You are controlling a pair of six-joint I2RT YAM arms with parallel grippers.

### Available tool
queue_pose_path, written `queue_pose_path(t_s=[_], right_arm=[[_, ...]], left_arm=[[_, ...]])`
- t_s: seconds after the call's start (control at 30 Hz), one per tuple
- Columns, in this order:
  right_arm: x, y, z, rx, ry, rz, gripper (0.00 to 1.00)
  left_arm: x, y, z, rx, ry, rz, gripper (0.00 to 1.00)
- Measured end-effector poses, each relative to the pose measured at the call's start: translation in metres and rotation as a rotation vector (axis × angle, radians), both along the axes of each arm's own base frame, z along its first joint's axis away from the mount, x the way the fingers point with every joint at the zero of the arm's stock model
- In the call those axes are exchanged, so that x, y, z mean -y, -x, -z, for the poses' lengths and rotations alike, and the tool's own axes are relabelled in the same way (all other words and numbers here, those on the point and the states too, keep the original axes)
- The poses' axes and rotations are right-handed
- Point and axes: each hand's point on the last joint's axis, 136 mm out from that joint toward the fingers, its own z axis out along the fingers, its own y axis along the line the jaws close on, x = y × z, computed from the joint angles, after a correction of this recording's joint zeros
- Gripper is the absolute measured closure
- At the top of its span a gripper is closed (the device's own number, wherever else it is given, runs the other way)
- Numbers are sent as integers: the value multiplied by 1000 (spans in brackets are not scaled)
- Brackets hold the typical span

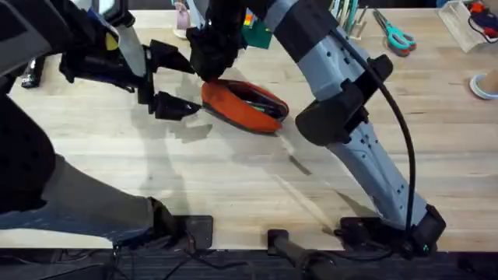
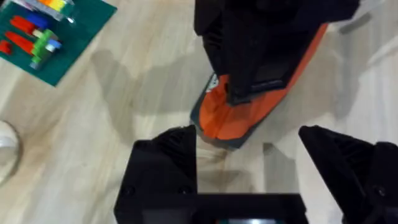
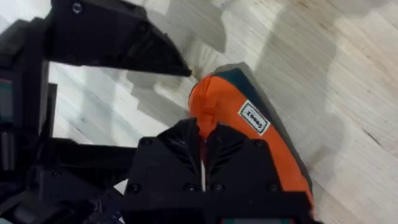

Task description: Unzip the bag, pick up the pens from the table one at a time and place them inside, then zip the bag closed.

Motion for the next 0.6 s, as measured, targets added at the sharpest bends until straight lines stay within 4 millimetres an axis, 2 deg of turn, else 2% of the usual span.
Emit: queue_pose_path(t_s=[0.37, 0.6], right_arm=[[0, 0, 0, -1, 0, 0, 968], [0, 1, 0, -2, 0, -1, 968]], left_arm=[[1, -13, 2, 65, 6, 6, 6], [9, -21, 25, -16, 153, -11, 6]])
